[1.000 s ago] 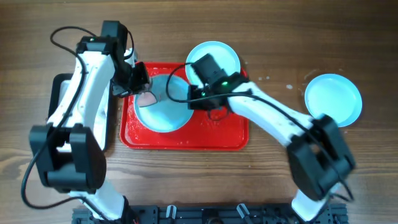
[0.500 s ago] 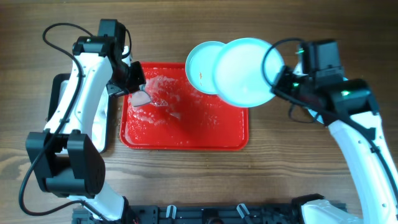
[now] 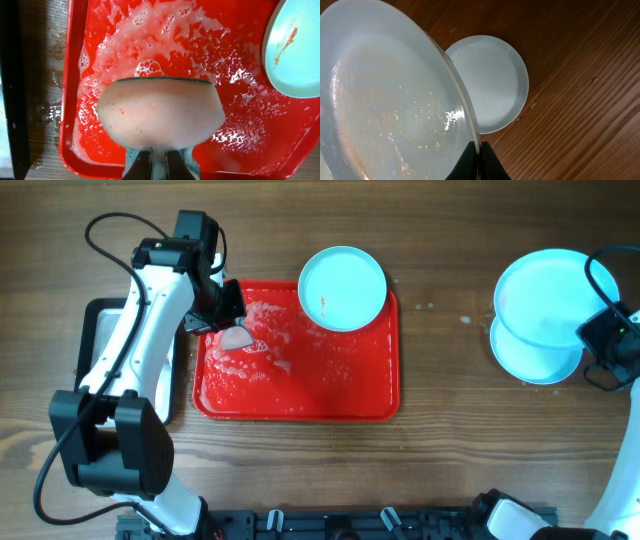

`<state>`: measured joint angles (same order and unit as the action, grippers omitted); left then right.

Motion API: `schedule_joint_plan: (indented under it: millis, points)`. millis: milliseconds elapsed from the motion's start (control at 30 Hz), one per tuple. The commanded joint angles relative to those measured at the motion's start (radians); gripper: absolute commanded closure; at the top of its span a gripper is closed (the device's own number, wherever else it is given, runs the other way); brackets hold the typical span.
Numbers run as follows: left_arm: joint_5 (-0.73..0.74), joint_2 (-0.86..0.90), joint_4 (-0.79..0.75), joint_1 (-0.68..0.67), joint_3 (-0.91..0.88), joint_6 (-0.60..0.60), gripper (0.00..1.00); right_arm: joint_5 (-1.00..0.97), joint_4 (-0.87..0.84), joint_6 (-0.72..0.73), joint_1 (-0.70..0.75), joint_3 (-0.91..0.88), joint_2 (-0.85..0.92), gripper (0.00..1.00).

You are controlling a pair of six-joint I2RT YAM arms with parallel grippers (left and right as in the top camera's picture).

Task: Clean dirty plates on tray and stack at the side
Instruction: 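Lift the scrubbed plate with the right gripper and carry it right, then set the plate onto the plate stack right of the tray, release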

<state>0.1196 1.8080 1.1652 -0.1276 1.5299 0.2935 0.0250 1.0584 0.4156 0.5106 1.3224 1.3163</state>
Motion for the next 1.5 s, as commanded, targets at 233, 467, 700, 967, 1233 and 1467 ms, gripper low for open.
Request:
schedule_joint_plan:
  millis: [233, 467, 700, 967, 1233, 1467]
  points:
    - [-0.013, -0.014, -0.054, 0.093, 0.018, 0.082, 0.96, -0.179, -0.015, -0.068, -0.609, -0.016, -0.057, 0.96]
    - [0.025, -0.014, -0.046, 0.244, 0.018, 0.081, 0.96, -0.703, -0.174, 0.082, -1.212, -0.016, 0.190, 0.96]
    - [0.025, -0.014, -0.043, 0.243, 0.018, 0.081, 0.96, -1.544, -0.660, -0.341, -1.550, -0.016, 0.611, 0.96]
    - [0.024, -0.014, -0.043, 0.243, 0.010, 0.080, 0.96, -1.544, -1.055, -0.731, -1.559, -0.016, 0.628, 0.96]
    - [0.024, -0.014, -0.043, 0.243, 0.010, 0.080, 0.96, -1.544, -1.066, -0.692, -1.603, -0.016, 0.626, 0.96]
    - [0.024, -0.014, -0.043, 0.243, 0.010, 0.080, 0.96, -1.375, -0.994, -0.565, -1.630, -0.016, 0.549, 0.96]
